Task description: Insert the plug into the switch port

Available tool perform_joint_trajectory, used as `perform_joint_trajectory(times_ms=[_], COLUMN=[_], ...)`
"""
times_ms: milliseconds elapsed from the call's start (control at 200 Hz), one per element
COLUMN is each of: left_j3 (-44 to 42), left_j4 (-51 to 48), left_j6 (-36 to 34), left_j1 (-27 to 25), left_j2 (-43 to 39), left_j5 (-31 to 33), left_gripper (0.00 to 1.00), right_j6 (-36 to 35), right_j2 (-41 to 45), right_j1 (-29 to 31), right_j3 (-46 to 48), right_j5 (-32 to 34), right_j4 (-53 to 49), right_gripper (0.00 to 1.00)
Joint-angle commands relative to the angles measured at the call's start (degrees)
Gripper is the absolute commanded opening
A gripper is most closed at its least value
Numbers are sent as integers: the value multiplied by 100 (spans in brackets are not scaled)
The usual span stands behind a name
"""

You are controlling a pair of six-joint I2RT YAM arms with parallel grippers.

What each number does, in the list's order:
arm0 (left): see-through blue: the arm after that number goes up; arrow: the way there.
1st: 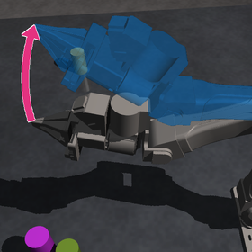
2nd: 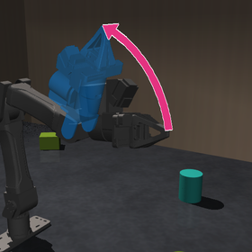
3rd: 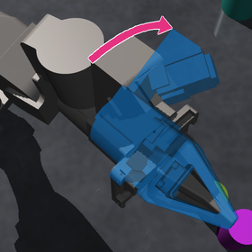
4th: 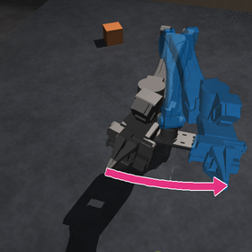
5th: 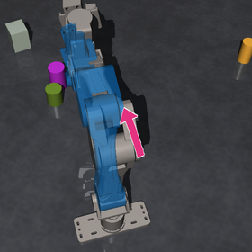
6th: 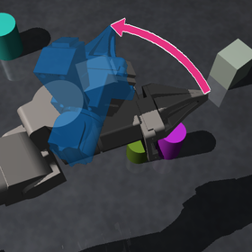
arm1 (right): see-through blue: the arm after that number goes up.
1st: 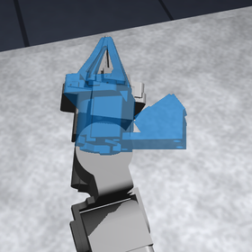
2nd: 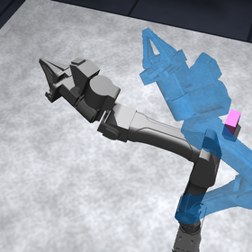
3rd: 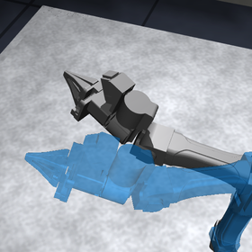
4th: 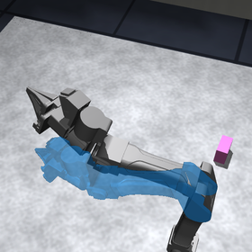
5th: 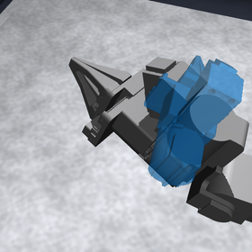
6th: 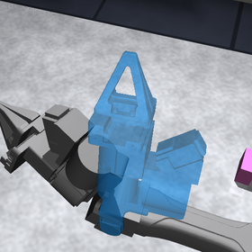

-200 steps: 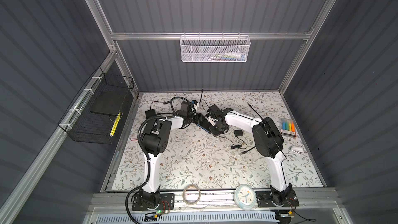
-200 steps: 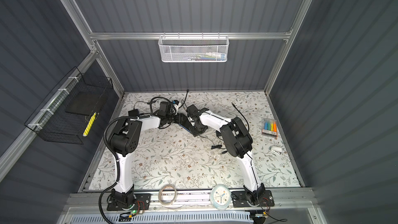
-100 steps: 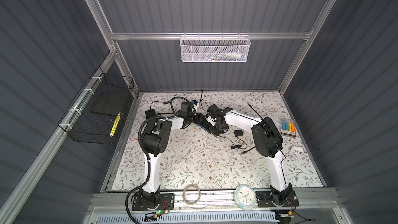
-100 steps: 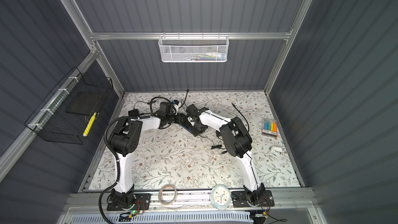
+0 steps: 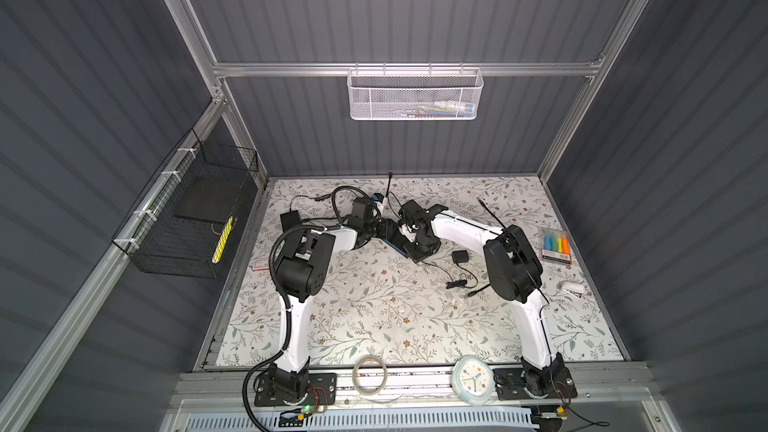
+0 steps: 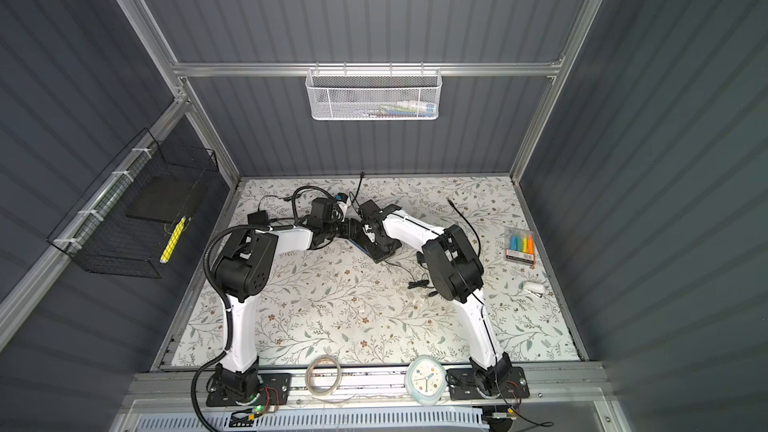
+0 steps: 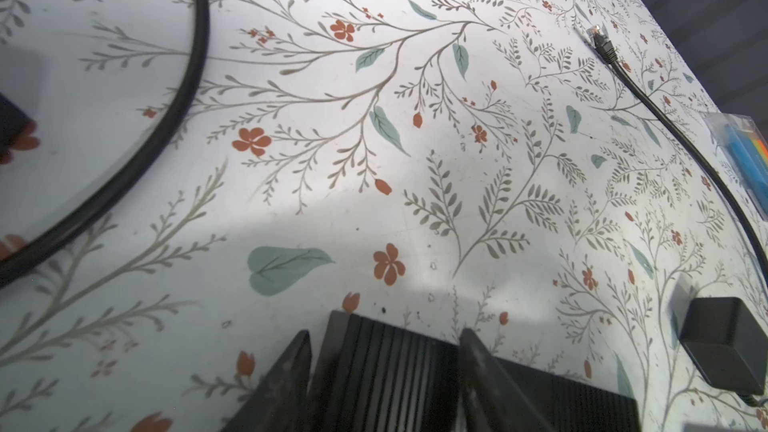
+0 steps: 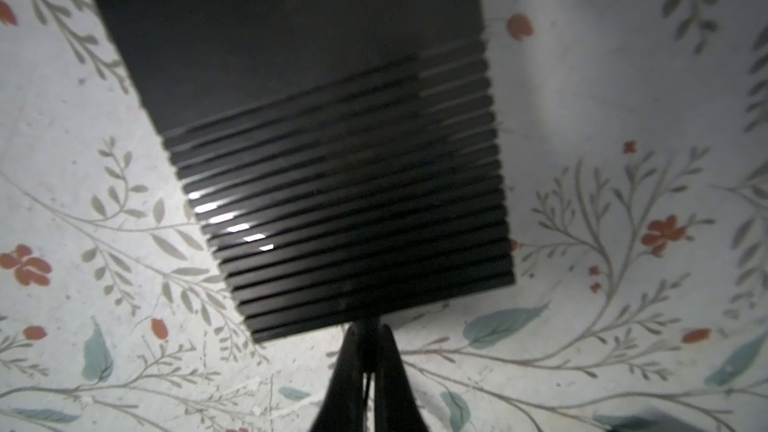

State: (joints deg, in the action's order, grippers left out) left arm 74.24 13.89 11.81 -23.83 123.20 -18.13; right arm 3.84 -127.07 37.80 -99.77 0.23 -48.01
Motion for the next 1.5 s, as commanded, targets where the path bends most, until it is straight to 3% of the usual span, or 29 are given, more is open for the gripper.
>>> perform_joint_trajectory(times_ms=[0, 1496], left_j3=[-435, -824], left_j4=[-1235, -827], left_j6=[163, 392], left_j1=[-657, -1095], left_j2=[543, 557], left_j5=[-537, -679], left_gripper=[55, 54], right_j6=[108, -67], right_j2=[6, -647], right_j1=[195, 177], right_j3=[-482, -1727], right_j5=[-479, -549], right_j4=[1367, 1312], right_gripper=[0, 0])
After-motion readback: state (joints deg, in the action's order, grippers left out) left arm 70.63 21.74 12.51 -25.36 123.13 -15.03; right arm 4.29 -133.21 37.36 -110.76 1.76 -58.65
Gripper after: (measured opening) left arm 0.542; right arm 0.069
